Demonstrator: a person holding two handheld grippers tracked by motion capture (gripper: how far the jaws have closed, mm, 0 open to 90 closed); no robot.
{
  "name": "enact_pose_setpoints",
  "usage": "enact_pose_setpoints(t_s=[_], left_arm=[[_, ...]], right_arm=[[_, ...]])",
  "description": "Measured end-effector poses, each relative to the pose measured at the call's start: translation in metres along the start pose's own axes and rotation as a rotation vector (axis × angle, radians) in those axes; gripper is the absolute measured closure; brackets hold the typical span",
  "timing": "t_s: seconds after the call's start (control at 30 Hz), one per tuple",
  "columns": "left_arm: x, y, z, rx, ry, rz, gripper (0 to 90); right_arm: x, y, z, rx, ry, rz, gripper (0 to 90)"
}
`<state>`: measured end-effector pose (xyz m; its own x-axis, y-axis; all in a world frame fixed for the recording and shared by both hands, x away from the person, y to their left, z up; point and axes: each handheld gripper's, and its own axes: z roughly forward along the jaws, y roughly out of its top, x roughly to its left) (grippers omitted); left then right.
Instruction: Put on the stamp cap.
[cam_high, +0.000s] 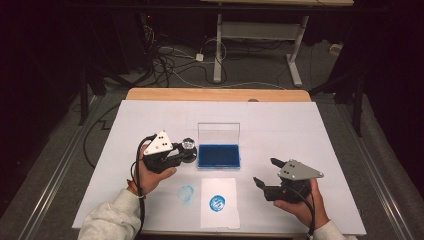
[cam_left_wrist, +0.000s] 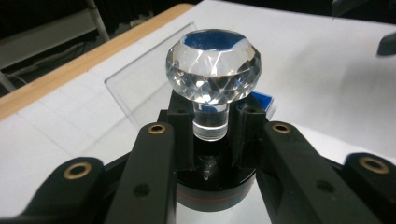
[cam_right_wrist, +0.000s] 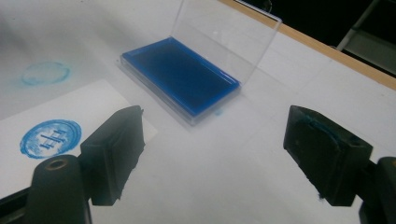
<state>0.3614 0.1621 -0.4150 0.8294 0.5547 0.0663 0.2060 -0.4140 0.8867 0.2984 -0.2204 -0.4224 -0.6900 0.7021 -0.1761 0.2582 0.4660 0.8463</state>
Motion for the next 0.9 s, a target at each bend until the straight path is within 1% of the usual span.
enact_pose_setpoints(t_s=[0.03, 0.13, 0.3, 0.43, 0.5, 0.53, 0.6, 0.67, 0.77, 0.83, 0.9], left_arm=[[0.001, -0.002, 0.001, 0.007, 0.000, 0.006, 72.1], [0.004, -0.006, 0.005, 0.029, 0.002, -0.003, 72.0], [0.008, -0.014, 0.012, 0.072, 0.015, 0.001, 72.0], [0.011, -0.018, 0.020, 0.097, 0.023, -0.006, 72.0], [0.013, -0.020, 0.024, 0.107, 0.018, -0.004, 72.0], [0.015, -0.021, 0.027, 0.116, 0.027, 0.000, 72.0], [0.018, -0.023, 0.032, 0.129, 0.031, 0.007, 71.9], [0.021, -0.024, 0.036, 0.145, 0.051, 0.013, 71.8], [0.026, -0.029, 0.042, 0.173, 0.057, 0.012, 69.9], [0.029, -0.031, 0.045, 0.193, 0.062, 0.004, 70.0], [0.031, -0.033, 0.046, 0.206, 0.068, -0.002, 69.9]], right_arm=[[-0.002, -0.002, -0.002, 0.006, -0.008, 0.004, 20.7], [-0.008, -0.008, -0.007, 0.011, -0.022, 0.017, 20.8], [-0.015, -0.016, -0.013, 0.021, -0.042, 0.037, 21.4], [-0.019, -0.020, -0.016, 0.024, -0.051, 0.049, 21.5], [-0.021, -0.021, -0.016, 0.025, -0.055, 0.052, 21.6], [-0.021, -0.021, -0.016, 0.026, -0.055, 0.055, 21.6], [-0.022, -0.021, -0.015, 0.023, -0.057, 0.059, 21.6], [-0.023, -0.021, -0.015, 0.027, -0.056, 0.060, 21.7], [-0.022, -0.022, -0.013, 0.033, -0.051, 0.053, 22.3], [-0.021, -0.023, -0.011, 0.038, -0.056, 0.044, 23.3], [-0.020, -0.023, -0.008, 0.045, -0.050, 0.038, 23.6]])
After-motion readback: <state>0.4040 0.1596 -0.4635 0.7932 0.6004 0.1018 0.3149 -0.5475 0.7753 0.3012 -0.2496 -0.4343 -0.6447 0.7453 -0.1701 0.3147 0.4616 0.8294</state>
